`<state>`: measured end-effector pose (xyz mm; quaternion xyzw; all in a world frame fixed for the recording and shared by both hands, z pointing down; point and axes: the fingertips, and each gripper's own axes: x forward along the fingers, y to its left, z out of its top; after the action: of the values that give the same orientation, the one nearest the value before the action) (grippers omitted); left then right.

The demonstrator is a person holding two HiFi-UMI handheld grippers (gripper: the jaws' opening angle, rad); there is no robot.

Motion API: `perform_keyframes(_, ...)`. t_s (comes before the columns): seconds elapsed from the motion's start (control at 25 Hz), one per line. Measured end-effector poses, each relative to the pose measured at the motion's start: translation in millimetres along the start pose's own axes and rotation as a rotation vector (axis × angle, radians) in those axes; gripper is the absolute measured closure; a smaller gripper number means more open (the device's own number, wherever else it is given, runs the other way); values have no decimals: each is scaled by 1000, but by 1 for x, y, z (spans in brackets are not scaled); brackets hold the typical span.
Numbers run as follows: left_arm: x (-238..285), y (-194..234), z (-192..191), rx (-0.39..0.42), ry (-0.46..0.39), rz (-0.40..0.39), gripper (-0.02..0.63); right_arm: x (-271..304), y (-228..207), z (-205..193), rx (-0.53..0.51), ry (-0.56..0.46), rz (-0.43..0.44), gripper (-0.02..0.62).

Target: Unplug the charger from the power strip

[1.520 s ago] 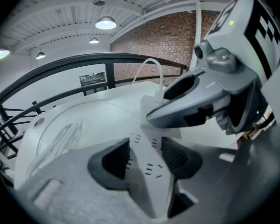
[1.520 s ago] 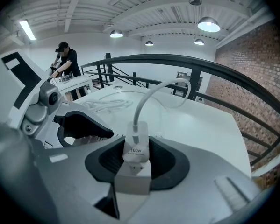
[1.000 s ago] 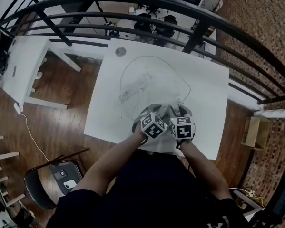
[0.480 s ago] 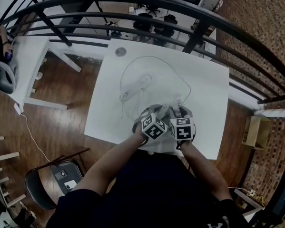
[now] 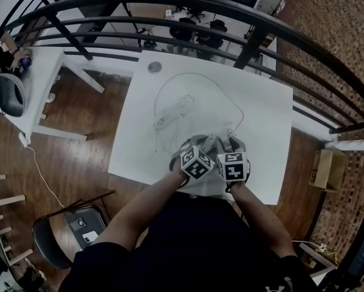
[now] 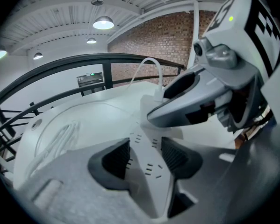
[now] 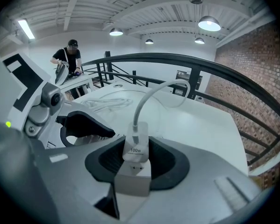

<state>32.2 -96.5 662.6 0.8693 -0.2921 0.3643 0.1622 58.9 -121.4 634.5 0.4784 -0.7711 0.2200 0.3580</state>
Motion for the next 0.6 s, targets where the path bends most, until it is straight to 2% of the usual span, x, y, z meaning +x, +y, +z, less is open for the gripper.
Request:
perform_keyframes(0.24,0,-2,-1,15,12,-11,388,3,-3,-7,36,10,11,454)
perform_keyframes(0.48,0,-5,-1,18,13,-16,388,2,-3,-8,23,62,19,454)
perform_keyframes(0.6,2,-2,2,-3,8,-2,390,-1,-7,5,14,61,34,454)
